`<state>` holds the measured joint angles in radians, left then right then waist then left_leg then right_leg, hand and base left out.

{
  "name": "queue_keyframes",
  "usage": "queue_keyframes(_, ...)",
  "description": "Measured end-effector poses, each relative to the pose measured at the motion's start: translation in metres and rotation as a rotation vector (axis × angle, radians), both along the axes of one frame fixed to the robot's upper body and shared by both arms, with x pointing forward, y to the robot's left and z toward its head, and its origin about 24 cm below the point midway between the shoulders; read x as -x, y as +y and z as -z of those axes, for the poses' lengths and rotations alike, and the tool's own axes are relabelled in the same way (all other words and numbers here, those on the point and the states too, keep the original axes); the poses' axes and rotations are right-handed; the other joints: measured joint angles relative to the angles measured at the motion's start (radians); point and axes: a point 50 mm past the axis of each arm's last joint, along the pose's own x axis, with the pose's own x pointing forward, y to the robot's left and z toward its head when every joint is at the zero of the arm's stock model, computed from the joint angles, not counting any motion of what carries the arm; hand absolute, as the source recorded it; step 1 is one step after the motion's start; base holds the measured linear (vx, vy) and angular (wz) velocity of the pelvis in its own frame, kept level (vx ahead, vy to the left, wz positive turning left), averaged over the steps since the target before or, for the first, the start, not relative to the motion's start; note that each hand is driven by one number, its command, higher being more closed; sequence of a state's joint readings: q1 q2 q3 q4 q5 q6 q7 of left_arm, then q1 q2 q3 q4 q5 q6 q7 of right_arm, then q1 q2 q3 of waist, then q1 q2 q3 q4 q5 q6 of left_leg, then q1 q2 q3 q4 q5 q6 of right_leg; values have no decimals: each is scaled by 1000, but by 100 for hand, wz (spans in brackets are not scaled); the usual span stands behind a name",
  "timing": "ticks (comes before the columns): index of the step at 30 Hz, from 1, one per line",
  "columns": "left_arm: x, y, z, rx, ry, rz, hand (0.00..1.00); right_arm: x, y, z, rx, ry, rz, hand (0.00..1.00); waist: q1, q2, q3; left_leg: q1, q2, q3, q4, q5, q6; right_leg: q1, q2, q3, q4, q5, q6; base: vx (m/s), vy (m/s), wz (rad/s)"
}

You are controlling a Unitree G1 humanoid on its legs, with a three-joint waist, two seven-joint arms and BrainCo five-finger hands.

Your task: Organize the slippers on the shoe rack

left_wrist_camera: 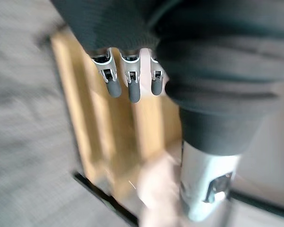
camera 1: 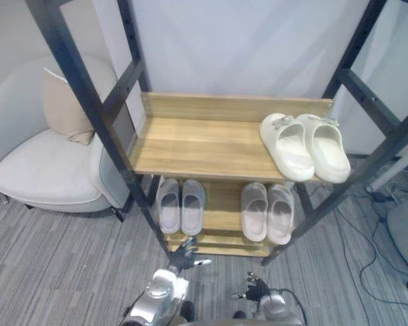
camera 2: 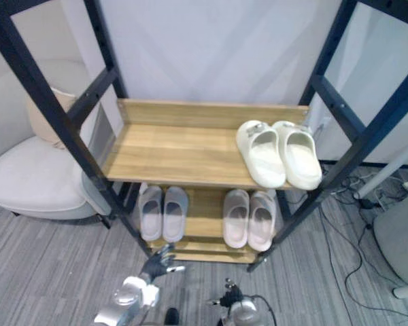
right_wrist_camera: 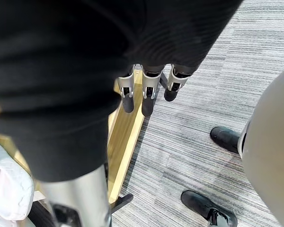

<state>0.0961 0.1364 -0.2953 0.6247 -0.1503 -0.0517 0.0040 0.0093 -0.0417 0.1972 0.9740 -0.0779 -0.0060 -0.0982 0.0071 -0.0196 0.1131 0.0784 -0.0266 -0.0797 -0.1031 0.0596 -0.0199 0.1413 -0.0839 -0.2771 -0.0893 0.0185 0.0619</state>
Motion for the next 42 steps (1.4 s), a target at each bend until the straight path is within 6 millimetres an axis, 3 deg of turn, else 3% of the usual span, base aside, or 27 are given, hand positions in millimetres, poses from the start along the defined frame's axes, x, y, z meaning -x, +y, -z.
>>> queue_keyframes(6,36,36,26,-113,162,-160,0,2,-6,0,-3,-3,39,0,5,-1,-7,0,1,12,0,-5,-1,-4,2,12,0,-5,-7,-3,3,-5)
queue_keyframes(9,47,40,32,-147,201,-180,0,3,-7,1,-6,-1,44,0,5,-1,-9,-1,1,15,0,-8,-1,-6,2,16,1,-7,-7,4,1,-1)
queue_keyframes(20,55,44,37,-157,237,-280,0,4,-10,1,-10,6,69,0,23,7,-16,13,4,48,0,-20,5,-10,5,58,1,-6,-5,24,-3,-11)
queue_keyframes(23,55,45,36,-152,236,-309,0,4,-10,2,-12,11,65,0,38,9,-13,-7,2,61,64,-71,11,-59,-8,76,111,-65,-4,24,25,-17)
queue_keyframes(26,55,47,36,-155,230,-330,0,6,-8,3,-11,21,52,0,53,-1,-8,-47,-28,54,210,-164,23,-130,-64,79,363,-194,17,13,31,11)
queue_keyframes(27,55,47,36,-156,232,-330,0,6,-8,3,-6,18,37,0,50,-1,-7,-44,-36,37,229,-187,29,-167,-83,89,479,-214,33,9,25,42)
queue_keyframes(28,55,46,36,-156,232,-328,0,3,-10,2,-3,6,34,0,45,10,-1,-46,-39,17,241,-193,31,-208,-89,105,579,-211,30,20,10,73)
queue_keyframes(30,53,48,35,-167,223,-328,0,2,-6,1,-12,-3,33,0,38,-2,5,-44,-56,-66,251,-190,35,-258,-81,205,712,-218,15,49,-73,111)
queue_keyframes(32,50,49,33,-173,207,-332,0,3,-5,1,-16,0,34,0,38,-9,6,-58,-68,-126,261,-185,37,-255,-52,282,699,-242,-6,65,-146,120)
queue_keyframes(34,47,49,32,-173,202,-332,0,3,-6,1,-16,-6,37,0,37,-22,5,-96,-108,-238,266,-157,4,-237,-20,448,630,-296,-6,115,-213,146)
queue_keyframes(36,45,45,32,-161,196,-335,0,0,-4,-1,-24,-15,43,0,50,-4,26,-116,-117,-299,262,-139,-20,-206,-7,495,597,-331,-16,37,-273,112)
queue_keyframes(40,42,40,30,-143,184,-344,0,-3,-4,-3,-20,-27,28,0,59,22,45,-169,-78,-400,230,-88,-76,-155,10,365,465,-344,-16,-40,-270,93)
queue_keyframes(42,39,41,29,-138,170,-352,0,-4,-8,-3,-22,-33,44,0,60,23,52,-187,-70,-391,208,-31,-78,-154,12,307,453,-331,-38,-88,-148,93)
